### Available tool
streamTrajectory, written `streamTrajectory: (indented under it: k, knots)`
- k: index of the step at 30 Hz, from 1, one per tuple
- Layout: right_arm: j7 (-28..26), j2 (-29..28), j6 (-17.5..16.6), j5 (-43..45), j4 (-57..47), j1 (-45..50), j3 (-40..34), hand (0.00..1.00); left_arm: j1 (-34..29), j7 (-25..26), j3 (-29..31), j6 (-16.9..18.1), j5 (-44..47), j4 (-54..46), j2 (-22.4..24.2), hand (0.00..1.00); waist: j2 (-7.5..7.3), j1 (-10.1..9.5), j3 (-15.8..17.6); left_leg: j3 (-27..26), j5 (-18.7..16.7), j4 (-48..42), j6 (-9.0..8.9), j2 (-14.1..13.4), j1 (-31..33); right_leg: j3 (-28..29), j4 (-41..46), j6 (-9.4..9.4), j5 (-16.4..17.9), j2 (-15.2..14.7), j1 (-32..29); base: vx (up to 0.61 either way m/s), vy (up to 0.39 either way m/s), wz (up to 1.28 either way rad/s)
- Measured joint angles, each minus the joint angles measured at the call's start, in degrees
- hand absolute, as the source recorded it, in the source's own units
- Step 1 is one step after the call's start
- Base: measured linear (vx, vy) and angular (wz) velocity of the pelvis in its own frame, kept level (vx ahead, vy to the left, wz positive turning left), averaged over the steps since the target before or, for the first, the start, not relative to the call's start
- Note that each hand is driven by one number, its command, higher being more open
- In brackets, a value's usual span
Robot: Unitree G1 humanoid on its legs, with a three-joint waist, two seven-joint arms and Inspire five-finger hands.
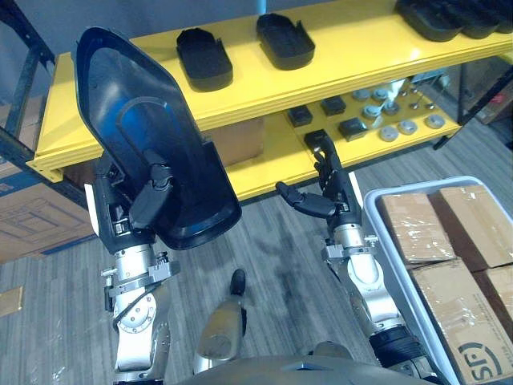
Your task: Walk over and take three plastic housings, then place them on the shelf
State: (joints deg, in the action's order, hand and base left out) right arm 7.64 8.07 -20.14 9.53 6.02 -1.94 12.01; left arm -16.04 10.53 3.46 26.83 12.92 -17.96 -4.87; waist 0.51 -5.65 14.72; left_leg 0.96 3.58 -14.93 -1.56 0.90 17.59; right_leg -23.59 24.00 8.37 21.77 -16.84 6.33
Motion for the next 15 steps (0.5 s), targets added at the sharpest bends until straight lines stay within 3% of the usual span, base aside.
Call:
streamTrajectory:
  k: [3,5,7,8,9,11,13,15]
  knots:
    - [1.4,-1.2,0.0,0.0,-0.4,0.9,-0.2,1.00,-0.8,-2.7,1.8,0.0,0.5,-0.3,0.6,0.00,-0.82,-1.16,0.4,-0.9,-5.8,-6.4,1.69,3.3,0.9,-0.8,-3.5,-0.74,0.2,-2.2,4.6,0.24,0.177,0.22]
    - [1.6,-1.3,0.0,-0.1,-1.4,1.9,-0.4,1.00,-1.0,-4.5,3.6,0.0,0.7,-0.6,0.9,0.00,-0.74,-1.25,0.2,-0.9,-9.0,-9.6,2.91,4.0,0.9,1.0,2.0,-3.41,-3.0,-3.3,4.0,0.31,0.183,0.18]
    - [1.7,-1.8,0.0,-0.2,-2.6,3.0,-1.4,1.00,-1.6,-5.7,5.0,-0.1,0.7,-1.3,0.7,0.00,-1.23,-1.04,-0.1,-0.6,-10.9,-9.3,4.55,4.7,-0.9,3.5,13.0,-6.57,-9.3,-5.5,-1.1,0.36,0.219,0.14]
    - [1.7,-2.6,0.0,-0.3,-2.6,3.0,-2.1,1.00,-2.4,-5.6,5.7,-0.4,0.6,-2.4,0.3,0.00,-1.71,-0.67,-0.3,0.1,-11.1,-7.4,5.54,4.7,-3.0,7.0,18.4,-5.27,-12.7,-5.5,-4.4,0.34,0.120,0.00]
    - [1.7,-3.1,-0.1,-0.3,-2.7,3.1,-3.0,1.00,-2.2,-4.9,5.8,-0.5,0.6,-2.8,-0.1,0.00,-1.84,-0.14,-0.4,1.1,-11.1,-5.2,6.17,4.5,-5.4,9.1,21.8,-4.73,-9.4,-3.2,-7.2,0.35,0.070,0.04]
    - [1.5,-3.2,-0.1,-0.1,-5.0,4.3,-4.5,1.00,-1.4,-3.8,5.8,-0.8,0.7,-2.8,-0.8,0.00,-1.58,1.27,-0.6,2.9,-10.8,-1.7,6.50,4.3,-9.2,10.1,20.0,-6.00,-5.7,1.6,-10.2,0.31,0.031,0.24]
    - [1.1,-3.2,-0.6,-0.1,-9.4,5.7,-6.8,1.00,0.5,-2.4,5.3,-1.0,0.7,-2.7,-1.3,0.00,-1.36,2.81,-0.8,4.4,-10.9,0.9,6.74,4.2,-11.5,11.6,14.7,-7.22,-4.2,6.3,-15.4,0.27,-0.002,0.40]
    - [0.3,-2.9,-2.4,0.1,-13.0,6.6,-9.3,1.00,2.7,-0.8,4.2,-1.1,0.7,-2.2,-1.8,0.00,-0.68,4.55,-1.3,6.1,-11.5,1.1,6.78,4.1,-12.3,15.6,8.7,-7.00,-4.7,9.8,-20.8,0.34,-0.020,0.55]
